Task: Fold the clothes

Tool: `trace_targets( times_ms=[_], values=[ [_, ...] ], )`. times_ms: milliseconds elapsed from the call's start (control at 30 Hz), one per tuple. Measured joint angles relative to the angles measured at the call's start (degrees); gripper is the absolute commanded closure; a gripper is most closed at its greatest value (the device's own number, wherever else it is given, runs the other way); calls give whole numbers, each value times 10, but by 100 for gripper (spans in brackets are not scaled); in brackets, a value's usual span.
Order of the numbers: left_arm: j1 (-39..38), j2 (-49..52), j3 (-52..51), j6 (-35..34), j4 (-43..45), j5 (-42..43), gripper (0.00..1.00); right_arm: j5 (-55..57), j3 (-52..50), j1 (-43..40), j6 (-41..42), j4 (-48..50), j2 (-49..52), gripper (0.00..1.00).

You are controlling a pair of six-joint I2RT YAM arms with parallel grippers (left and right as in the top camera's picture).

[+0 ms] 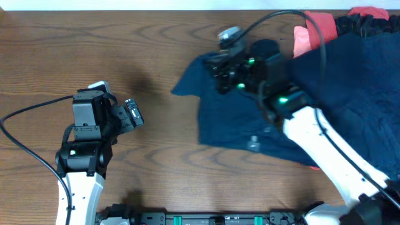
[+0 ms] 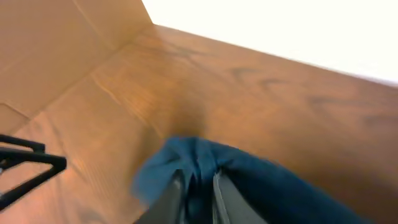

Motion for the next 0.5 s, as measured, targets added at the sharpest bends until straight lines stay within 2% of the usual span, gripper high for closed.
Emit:
trace_targets(
  times_ms=[33,100,167,200,367,500],
  values=[
    [0,0,0,0,0,6,2,10,0,4,6,-12,11,34],
    [0,0,0,0,-5,30,2,39,1,6,13,-66,29,23],
    [0,1,0,0,-12,54,2,78,1,1,21,-134,39,6],
    [0,2,0,0,-18,65,2,96,0,-2,24,-163,42,1],
    [-2,32,0,0,-49,123,2,198,-1,-54,26,-280,36,1],
    [-31,82,-2,-15,-49,162,2,235,-1,-108,26,-342,7,1]
  ],
)
